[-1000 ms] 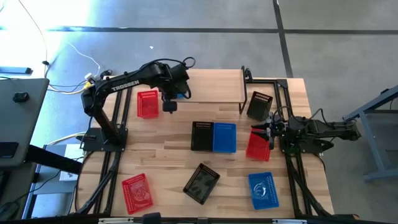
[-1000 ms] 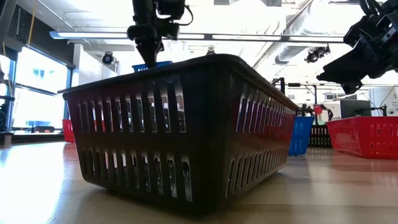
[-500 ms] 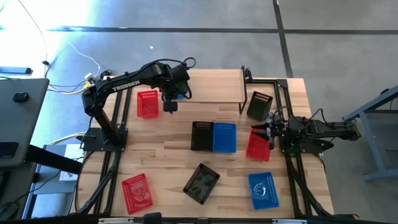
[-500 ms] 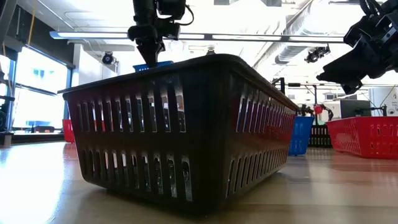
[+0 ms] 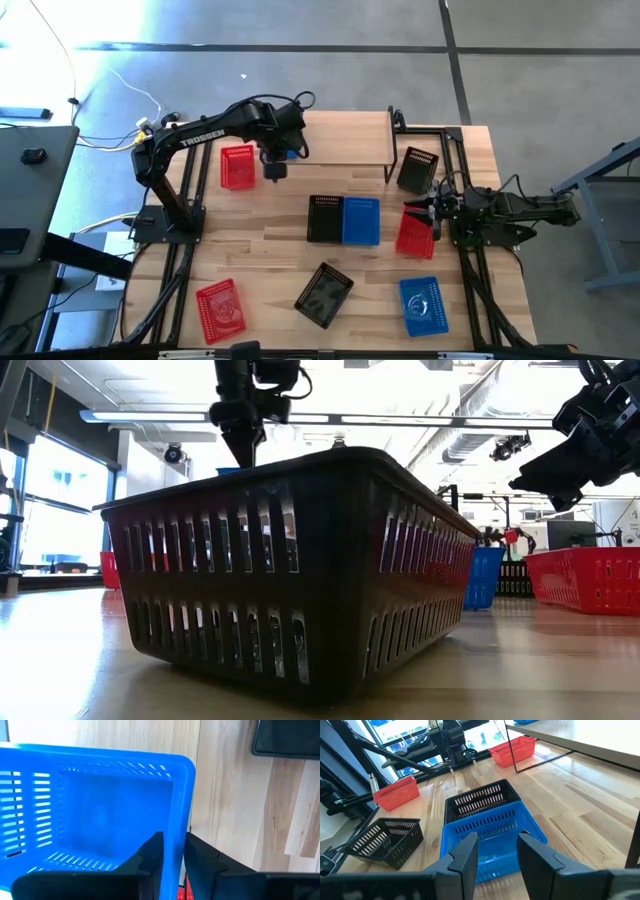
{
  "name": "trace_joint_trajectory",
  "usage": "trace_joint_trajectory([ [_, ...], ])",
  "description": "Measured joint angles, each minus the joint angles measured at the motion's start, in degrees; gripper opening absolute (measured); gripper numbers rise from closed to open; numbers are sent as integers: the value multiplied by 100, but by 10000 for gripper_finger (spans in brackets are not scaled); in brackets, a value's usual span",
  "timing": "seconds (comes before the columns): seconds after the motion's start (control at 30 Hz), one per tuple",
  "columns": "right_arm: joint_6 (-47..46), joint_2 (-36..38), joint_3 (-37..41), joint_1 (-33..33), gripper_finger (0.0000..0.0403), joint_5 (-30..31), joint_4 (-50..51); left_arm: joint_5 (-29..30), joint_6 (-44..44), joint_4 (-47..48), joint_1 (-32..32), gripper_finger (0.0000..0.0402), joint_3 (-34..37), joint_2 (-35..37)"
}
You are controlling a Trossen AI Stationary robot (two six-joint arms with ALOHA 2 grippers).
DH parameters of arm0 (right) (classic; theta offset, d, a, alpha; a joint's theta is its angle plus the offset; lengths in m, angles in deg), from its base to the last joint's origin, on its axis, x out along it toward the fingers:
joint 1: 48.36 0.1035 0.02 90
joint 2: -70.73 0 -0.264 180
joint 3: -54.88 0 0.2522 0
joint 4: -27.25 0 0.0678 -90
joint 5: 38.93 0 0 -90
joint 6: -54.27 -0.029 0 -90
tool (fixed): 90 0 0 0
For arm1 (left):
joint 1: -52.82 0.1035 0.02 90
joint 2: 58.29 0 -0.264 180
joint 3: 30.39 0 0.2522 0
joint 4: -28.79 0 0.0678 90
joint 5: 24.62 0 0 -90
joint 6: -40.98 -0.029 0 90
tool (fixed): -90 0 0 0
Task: Stack baskets on shelf by color
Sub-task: Put the top left blue bin on the shelf, then put the top right black bin on the shelf
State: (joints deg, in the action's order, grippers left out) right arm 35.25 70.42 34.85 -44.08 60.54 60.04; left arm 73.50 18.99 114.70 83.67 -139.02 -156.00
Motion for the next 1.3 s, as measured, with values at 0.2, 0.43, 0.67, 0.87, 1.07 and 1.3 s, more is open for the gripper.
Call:
trace_joint_trajectory([
  [0.2, 0, 0, -1, -1, 122, 0, 0, 0, 102, -5, -23, 89, 0, 0],
  [0.43, 0, 0, -1, 1, 122, 1, 0, 0, 187, 82, -26, 112, -223, 3],
  [0.67, 0, 0, -1, 1, 122, 1, 0, 9, 188, 405, -24, 117, -796, 4],
  [0.87, 0, 1, 0, 0, 122, 0, 0, 4, 321, 479, -26, 118, -1261, 4],
  [1.07, 0, 1, 0, 1, 122, 0, 1, -2, 818, 460, -77, 118, -1665, 8],
  [1.3, 1, 1, -1, 0, 122, 7, 0, -270, 1676, 459, -311, 118, -1790, 146],
])
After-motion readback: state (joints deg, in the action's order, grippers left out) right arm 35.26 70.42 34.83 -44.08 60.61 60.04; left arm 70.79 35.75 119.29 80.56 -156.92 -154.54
